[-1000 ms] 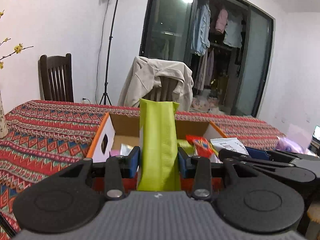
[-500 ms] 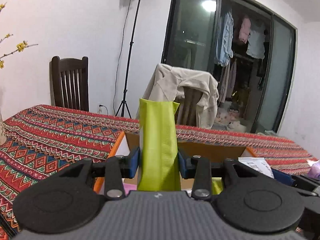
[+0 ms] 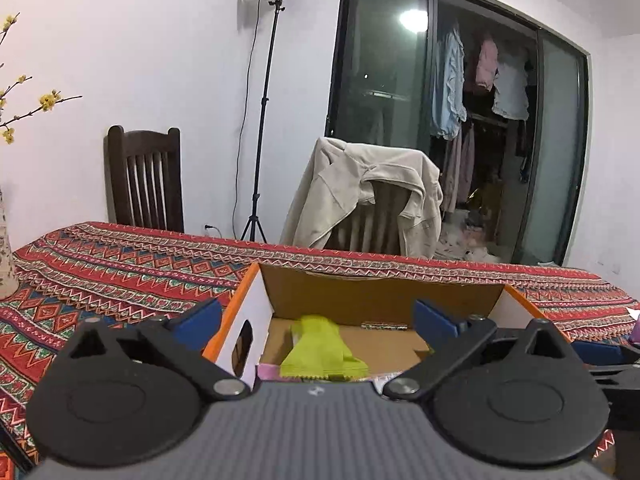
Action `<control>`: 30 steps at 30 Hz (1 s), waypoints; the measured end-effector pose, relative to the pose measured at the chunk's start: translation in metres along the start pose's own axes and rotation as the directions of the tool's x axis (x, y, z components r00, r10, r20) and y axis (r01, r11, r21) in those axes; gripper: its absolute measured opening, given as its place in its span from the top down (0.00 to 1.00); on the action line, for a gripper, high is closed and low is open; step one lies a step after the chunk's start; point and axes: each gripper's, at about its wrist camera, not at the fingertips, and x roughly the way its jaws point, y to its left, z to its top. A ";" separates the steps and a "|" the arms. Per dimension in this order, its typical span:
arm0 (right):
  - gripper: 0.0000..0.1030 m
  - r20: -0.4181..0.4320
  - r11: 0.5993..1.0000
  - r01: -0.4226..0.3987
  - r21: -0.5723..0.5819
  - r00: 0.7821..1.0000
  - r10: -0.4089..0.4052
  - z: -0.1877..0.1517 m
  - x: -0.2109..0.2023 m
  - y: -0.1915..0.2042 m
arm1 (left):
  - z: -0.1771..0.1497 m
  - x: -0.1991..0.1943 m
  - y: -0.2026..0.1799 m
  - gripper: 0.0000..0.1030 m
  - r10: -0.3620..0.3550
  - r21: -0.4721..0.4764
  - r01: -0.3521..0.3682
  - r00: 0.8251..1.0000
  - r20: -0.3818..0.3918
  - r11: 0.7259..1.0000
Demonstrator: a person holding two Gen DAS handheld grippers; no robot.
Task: Organize snacks
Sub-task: 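Withdraw both open tools from the box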
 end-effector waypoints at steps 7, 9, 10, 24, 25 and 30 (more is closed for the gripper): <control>0.00 -0.008 1.000 0.009 -0.005 1.000 -0.009 -0.002 -0.002 0.001 | 0.001 0.001 0.002 0.00 0.021 -0.008 -0.021 1.000 -0.014 1.000; 0.00 -0.006 1.000 0.010 -0.001 1.000 -0.010 -0.002 -0.004 0.000 | 0.003 0.001 0.003 0.00 0.020 -0.012 -0.020 1.000 -0.021 1.000; 0.00 -0.005 1.000 0.011 0.000 1.000 -0.011 -0.001 -0.005 0.001 | 0.003 0.002 0.004 0.00 0.017 -0.013 -0.018 1.000 -0.025 1.000; 0.00 0.052 0.999 -0.023 -0.023 0.998 0.024 0.007 -0.028 0.005 | 0.014 -0.024 -0.002 0.00 0.032 0.041 -0.031 0.999 -0.035 0.999; 0.00 0.055 0.999 -0.026 -0.028 0.998 0.028 0.007 -0.030 0.006 | 0.014 -0.029 0.000 0.00 0.040 0.046 -0.038 0.999 -0.037 0.998; 0.00 0.040 0.998 -0.043 -0.039 0.998 0.044 0.012 -0.036 0.013 | 0.013 -0.058 0.020 0.00 0.064 0.024 -0.063 0.998 -0.029 0.998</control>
